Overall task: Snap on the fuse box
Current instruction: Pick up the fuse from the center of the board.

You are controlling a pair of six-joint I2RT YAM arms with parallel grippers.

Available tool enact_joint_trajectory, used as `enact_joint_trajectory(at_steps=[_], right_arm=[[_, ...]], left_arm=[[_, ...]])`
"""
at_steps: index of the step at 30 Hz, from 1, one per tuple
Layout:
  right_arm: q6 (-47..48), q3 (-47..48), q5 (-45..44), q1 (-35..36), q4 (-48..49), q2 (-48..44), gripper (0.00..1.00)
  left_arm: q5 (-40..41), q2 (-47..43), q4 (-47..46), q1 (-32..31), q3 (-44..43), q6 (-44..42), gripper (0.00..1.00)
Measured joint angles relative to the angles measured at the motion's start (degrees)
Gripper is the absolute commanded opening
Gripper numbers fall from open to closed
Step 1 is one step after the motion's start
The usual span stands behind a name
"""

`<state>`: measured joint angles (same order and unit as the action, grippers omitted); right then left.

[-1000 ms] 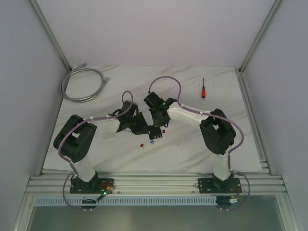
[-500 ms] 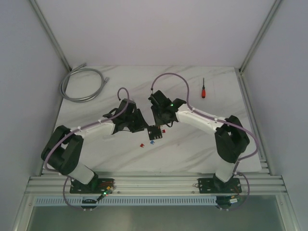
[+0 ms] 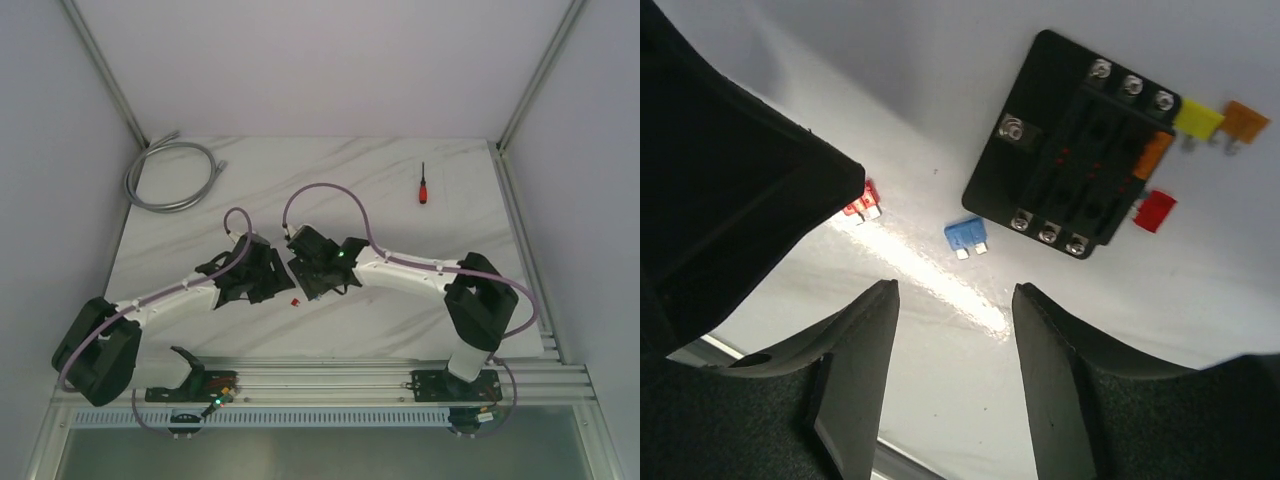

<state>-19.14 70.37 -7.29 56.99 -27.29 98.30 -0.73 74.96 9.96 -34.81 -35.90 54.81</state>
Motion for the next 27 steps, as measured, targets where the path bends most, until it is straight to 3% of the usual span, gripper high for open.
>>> enact_joint_trajectory(at_steps=[6,10,27], right_arm=[[2.9,0.0,-0.3,1.5,1.2,4.6,0.57],[4.8,0.2,-0.7,1.5,1.3,7.6,0.52],[8.6,3.5,-0.1,1.5,1.5,12.0,0.4]], left_arm=[[0.8,-3.1,0.2,2.0,3.2,0.8,0.9],[0.8,-4.7,0.4,4.4,4.7,0.9,0.99],[0.1,-8.3,0.4,8.7,7.6,0.9,1.0]])
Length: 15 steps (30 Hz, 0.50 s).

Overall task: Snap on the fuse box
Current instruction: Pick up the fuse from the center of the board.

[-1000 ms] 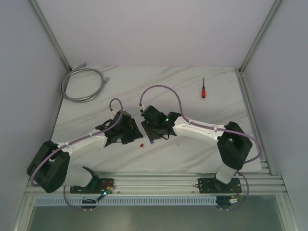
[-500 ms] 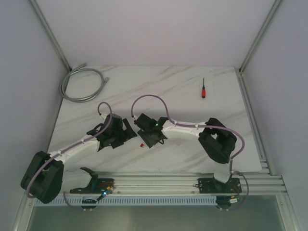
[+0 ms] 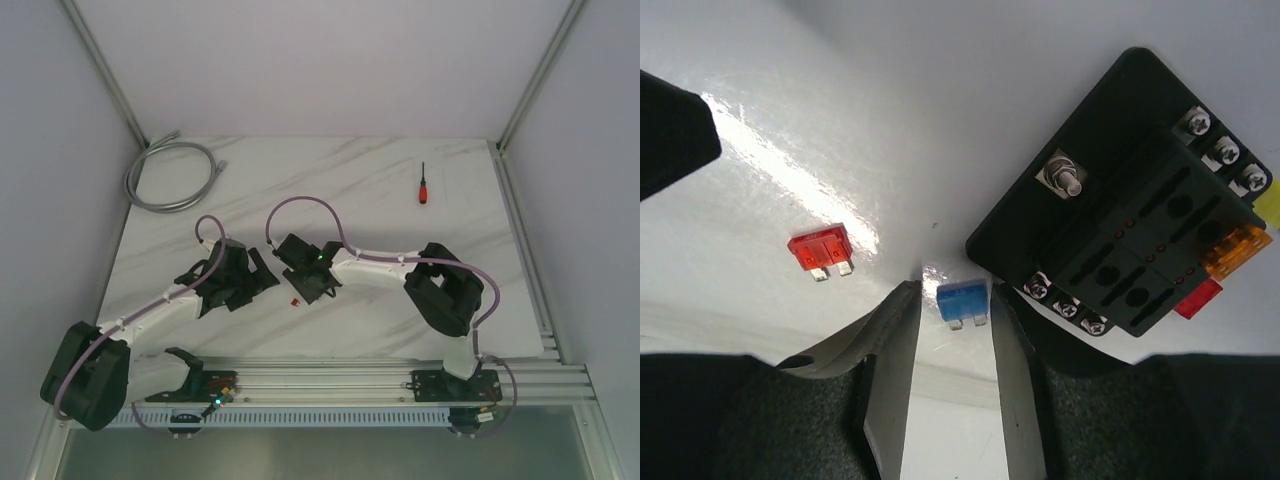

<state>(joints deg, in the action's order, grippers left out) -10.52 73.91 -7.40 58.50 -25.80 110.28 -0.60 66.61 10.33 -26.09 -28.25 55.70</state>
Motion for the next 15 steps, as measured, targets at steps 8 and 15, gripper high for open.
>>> enact_joint_trajectory(at_steps=[8,15], right_arm=[[0.5,0.7,0.5,0.0,-0.2,0.5,0.39],[0.5,0.9,1.9,0.0,-1.5,0.6,0.39]], left_arm=[[-0.1,0.0,0.0,0.2,0.0,-0.1,1.0],[-0.5,0.0,0.0,0.2,0.0,-0.1,1.0]])
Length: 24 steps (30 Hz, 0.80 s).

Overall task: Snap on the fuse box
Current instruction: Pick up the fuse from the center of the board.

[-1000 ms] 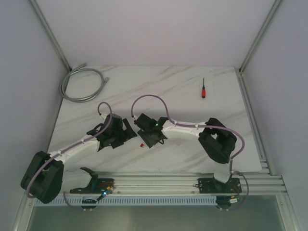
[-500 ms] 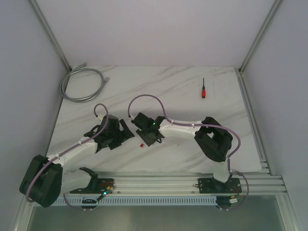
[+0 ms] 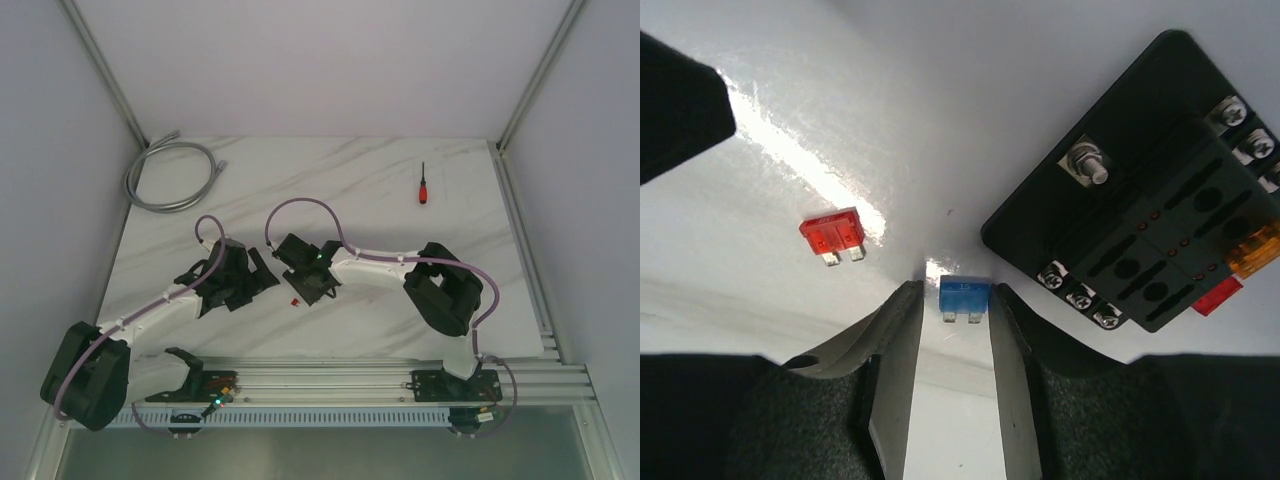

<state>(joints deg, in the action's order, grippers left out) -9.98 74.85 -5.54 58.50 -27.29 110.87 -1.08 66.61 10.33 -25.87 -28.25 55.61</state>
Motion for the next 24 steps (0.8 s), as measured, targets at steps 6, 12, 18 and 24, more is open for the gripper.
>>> enact_joint_trajectory(at_steps=[6,12,18,24], right_arm=[[0.0,0.2,1.4,0.0,-1.4,0.0,0.4],[-0.6,1.0,1.2,0.0,-2.7,0.5,0.4],[-1.6,1.4,1.0,0.0,-2.9,0.9,0.35],[-2.4,1.4,0.4,0.0,-2.9,0.9,0.28]], left_arm=[[-0.2,0.0,0.0,0.0,0.0,0.0,1.0],[-0.2,-0.1,0.0,0.0,0.0,0.0,1.0],[-0.2,-0.5,0.0,0.0,0.0,0.0,1.0],[-0.2,-0.7,0.0,0.0,0.0,0.0,1.0]])
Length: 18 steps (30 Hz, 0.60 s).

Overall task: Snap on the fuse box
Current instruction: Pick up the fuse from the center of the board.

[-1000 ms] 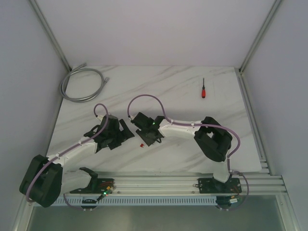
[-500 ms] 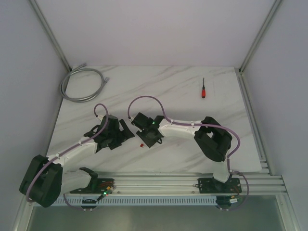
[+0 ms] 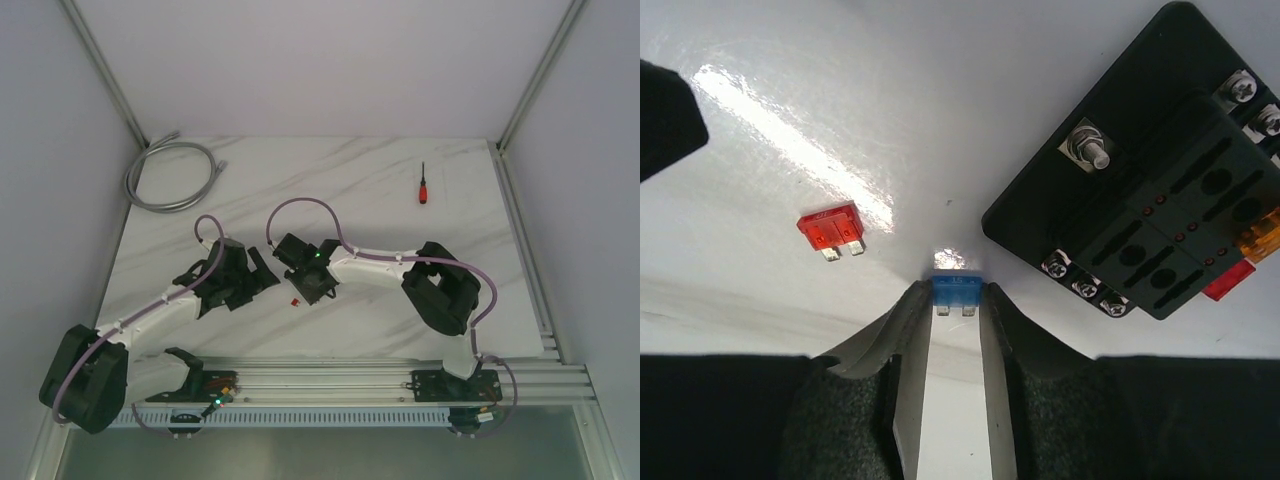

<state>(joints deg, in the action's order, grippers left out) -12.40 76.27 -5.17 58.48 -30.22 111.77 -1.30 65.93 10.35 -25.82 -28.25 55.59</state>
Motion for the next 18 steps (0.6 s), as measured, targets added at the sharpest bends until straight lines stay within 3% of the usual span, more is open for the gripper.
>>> enact_joint_trajectory(at_steps=[11,18], right_arm=[[-4.5,0.0,-1.0,-0.5,0.1,-1.8,0.23],[-9.6,-0.5,-3.3,-2.6,2.5,-12.0,0.21]], left_arm=[[-0.6,-5.9,-3.5,-1.3,0.2,-1.0,0.95],[-0.1,-10.9,-11.1,-5.5,1.0,-2.0,0.9]])
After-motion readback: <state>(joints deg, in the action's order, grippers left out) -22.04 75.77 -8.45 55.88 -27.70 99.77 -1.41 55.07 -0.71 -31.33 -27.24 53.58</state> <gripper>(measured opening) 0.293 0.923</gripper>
